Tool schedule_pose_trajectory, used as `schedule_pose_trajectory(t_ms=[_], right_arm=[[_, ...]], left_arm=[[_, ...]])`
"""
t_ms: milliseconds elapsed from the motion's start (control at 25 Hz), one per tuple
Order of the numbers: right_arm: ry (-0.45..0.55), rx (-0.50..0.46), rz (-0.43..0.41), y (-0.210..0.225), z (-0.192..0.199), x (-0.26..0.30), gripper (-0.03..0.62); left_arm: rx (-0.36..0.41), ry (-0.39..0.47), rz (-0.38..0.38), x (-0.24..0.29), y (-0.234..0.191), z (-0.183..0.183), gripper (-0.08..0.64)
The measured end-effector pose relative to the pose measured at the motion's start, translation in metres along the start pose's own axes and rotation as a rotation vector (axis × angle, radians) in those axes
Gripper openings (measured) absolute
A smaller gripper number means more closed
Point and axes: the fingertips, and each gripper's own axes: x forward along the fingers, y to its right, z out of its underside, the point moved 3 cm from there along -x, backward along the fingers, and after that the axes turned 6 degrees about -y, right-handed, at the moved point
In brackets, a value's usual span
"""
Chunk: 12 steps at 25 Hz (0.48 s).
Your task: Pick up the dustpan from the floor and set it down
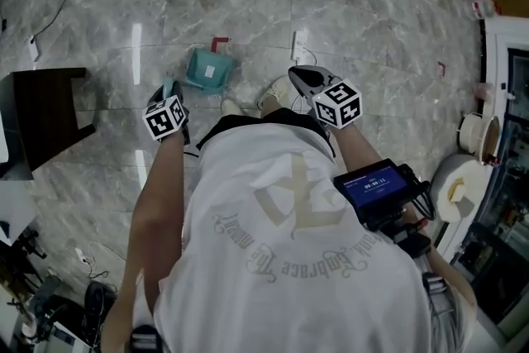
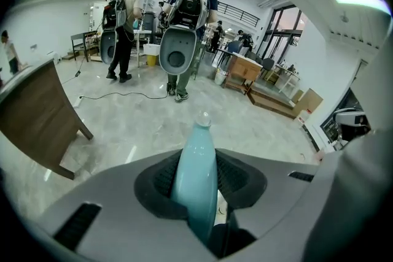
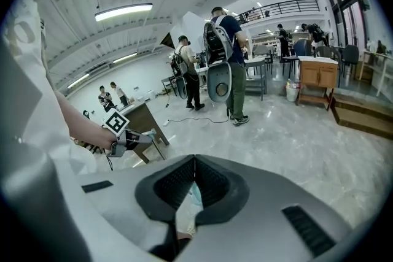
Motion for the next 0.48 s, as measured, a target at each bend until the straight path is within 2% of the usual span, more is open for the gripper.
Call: schedule_pose_trajectory(t_ms=[240,480], right_arm=[[-0.012,0.020,0.021,0.002,0.007,-0.005,0.017],[-0.021,0.041,0.049,0.009,0.016,-0.011,0.017]], left_arm=[[-0.003,-0.020,0.014,0.022,-0.005,0.005,0.115],[-0.034,-0.032,-0.022,0.037,-0.017,0.012,0.115]])
